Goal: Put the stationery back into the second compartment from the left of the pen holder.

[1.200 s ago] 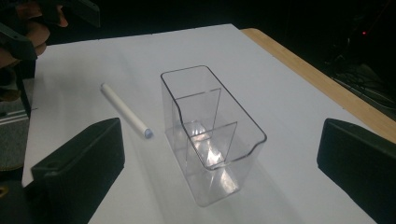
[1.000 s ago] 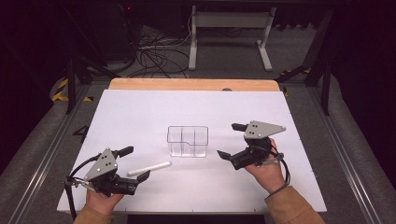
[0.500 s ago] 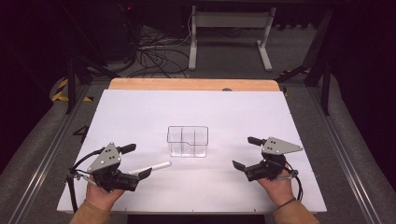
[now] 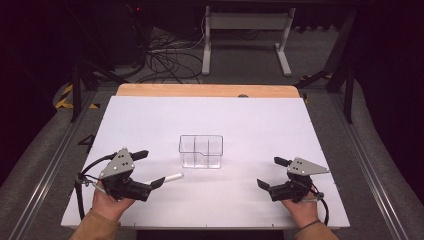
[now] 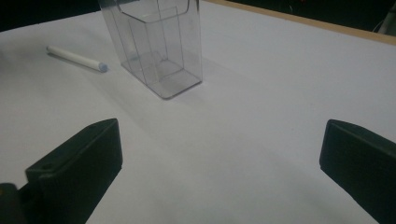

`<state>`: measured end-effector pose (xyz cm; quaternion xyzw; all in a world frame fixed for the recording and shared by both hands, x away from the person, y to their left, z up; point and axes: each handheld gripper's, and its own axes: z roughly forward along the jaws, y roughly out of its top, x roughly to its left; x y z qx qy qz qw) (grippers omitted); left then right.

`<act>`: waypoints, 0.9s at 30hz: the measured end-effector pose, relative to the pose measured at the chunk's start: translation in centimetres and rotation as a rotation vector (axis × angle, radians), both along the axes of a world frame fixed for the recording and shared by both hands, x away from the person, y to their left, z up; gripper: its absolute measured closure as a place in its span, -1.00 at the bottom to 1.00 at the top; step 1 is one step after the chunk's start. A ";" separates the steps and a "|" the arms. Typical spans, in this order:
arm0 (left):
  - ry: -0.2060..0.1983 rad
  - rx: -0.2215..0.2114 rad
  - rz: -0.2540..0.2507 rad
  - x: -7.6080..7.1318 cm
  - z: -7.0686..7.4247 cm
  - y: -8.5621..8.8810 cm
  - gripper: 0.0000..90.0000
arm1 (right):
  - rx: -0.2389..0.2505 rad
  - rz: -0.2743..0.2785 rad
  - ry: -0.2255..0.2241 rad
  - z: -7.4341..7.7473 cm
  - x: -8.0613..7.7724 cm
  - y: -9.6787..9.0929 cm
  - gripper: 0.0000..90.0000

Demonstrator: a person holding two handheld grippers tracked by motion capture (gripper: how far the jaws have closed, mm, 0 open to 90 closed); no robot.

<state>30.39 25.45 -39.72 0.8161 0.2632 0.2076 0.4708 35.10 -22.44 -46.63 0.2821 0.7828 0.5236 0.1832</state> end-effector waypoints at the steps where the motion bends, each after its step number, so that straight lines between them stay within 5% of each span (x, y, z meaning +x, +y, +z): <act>1: 0.002 0.006 -0.005 0.1 0.1 -0.1 -0.87 | -0.009 -0.002 0.006 -0.2 0.0 0.0 -1.00; 6: 0.019 0.032 -0.011 0.5 0.3 -0.3 -0.87 | -0.025 0.006 0.025 -0.9 0.2 -0.1 -1.00; 13: 0.047 0.003 -0.020 1.0 0.6 -0.4 -0.83 | -0.021 0.015 0.024 -1.0 0.2 0.0 -1.00; 18: 0.055 0.039 -0.029 1.3 0.6 -0.7 -0.78 | -0.026 0.016 0.024 -1.1 0.2 0.2 -1.00; 27: 0.159 0.059 -0.064 2.7 0.3 -1.3 -0.52 | -0.024 0.018 0.025 -1.1 0.2 0.2 -1.00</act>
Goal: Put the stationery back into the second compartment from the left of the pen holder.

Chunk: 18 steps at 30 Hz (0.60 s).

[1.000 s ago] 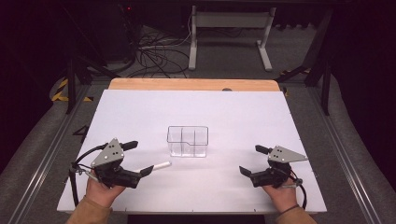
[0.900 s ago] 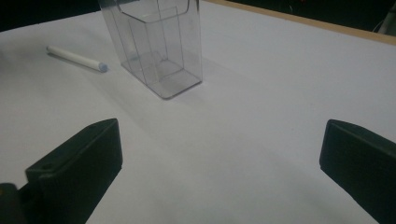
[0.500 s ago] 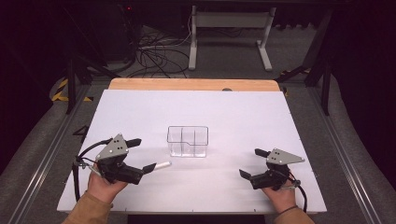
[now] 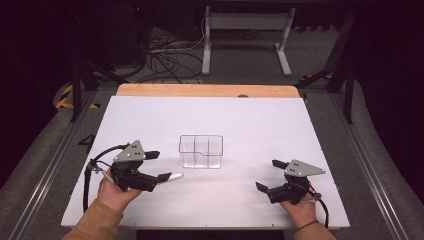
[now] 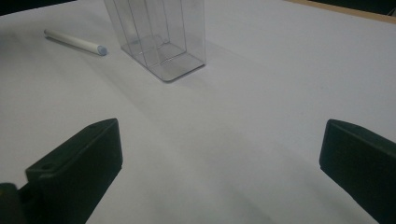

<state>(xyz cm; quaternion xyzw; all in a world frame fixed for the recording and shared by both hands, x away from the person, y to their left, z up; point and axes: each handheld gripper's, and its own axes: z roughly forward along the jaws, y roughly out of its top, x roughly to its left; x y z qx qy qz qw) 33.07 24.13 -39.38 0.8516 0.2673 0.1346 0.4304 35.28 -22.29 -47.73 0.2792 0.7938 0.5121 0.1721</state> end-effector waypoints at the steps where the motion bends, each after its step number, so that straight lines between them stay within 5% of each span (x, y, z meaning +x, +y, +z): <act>1: 0.011 0.004 -0.004 0.1 0.0 -0.1 -0.49 | -0.001 0.000 -0.001 0.0 0.0 0.0 -1.00; 11: 0.027 0.097 -0.004 1.3 -0.5 -1.0 -0.36 | 0.000 0.005 0.004 0.0 0.1 0.0 -1.00; 18: 0.085 0.164 0.006 2.3 -1.3 -1.6 -0.28 | 0.002 0.002 0.006 0.0 0.1 0.0 -1.00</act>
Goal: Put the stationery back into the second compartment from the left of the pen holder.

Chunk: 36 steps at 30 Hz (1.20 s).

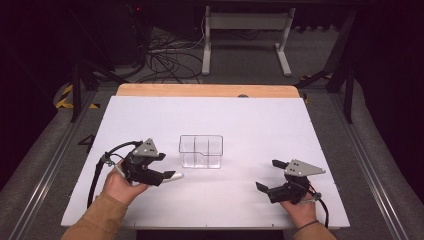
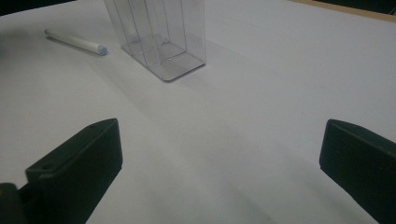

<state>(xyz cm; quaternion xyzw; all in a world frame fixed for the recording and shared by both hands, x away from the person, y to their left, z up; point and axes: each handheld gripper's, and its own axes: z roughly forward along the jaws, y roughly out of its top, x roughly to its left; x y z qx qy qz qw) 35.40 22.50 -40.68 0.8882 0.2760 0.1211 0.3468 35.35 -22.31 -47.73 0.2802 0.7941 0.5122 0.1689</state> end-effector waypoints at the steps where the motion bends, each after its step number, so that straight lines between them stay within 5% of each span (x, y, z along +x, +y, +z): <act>1: 0.008 0.005 0.006 0.1 -0.1 -0.1 -0.28 | 0.001 -0.001 0.001 0.0 0.0 0.0 -1.00; 4: 0.050 0.013 0.010 0.7 -0.6 -0.2 -0.25 | 0.002 0.004 -0.001 0.0 0.1 0.0 -1.00; 14: 0.087 0.077 -0.019 1.3 -1.6 -0.9 -0.08 | -0.001 0.003 0.005 0.0 0.1 -0.1 -1.00; 28: 0.135 0.245 -0.041 1.7 -2.8 -2.0 0.11 | 0.001 0.008 0.010 -0.1 0.2 -0.2 -1.00; 36: 0.181 0.302 -0.050 1.9 -3.2 -2.2 0.30 | 0.002 0.008 0.010 -0.1 0.2 -0.2 -1.00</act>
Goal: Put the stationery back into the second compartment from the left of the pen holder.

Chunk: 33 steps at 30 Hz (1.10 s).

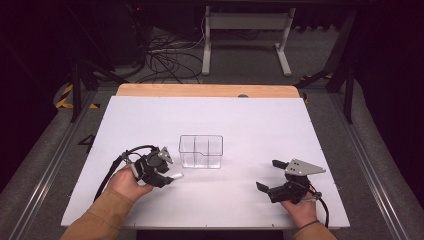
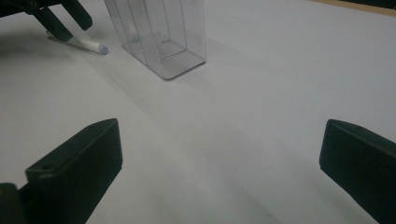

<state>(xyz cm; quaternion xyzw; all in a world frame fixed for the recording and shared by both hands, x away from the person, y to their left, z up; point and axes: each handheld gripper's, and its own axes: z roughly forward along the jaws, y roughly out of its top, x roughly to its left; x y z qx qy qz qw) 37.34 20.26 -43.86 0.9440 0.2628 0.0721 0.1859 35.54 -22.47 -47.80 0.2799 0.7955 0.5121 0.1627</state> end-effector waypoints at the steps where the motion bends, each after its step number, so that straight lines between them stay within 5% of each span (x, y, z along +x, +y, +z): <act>1: 0.008 0.011 0.000 0.0 -0.1 -0.1 0.30 | 0.000 0.000 0.000 0.0 0.0 0.0 -1.00; 17: 0.018 0.151 -0.044 0.5 -0.9 -1.3 0.71 | 0.000 0.001 0.006 0.0 0.0 0.0 -1.00; 33: 0.003 0.158 -0.085 0.4 -0.9 -1.3 0.75 | -0.003 0.003 0.006 0.0 0.0 0.0 -1.00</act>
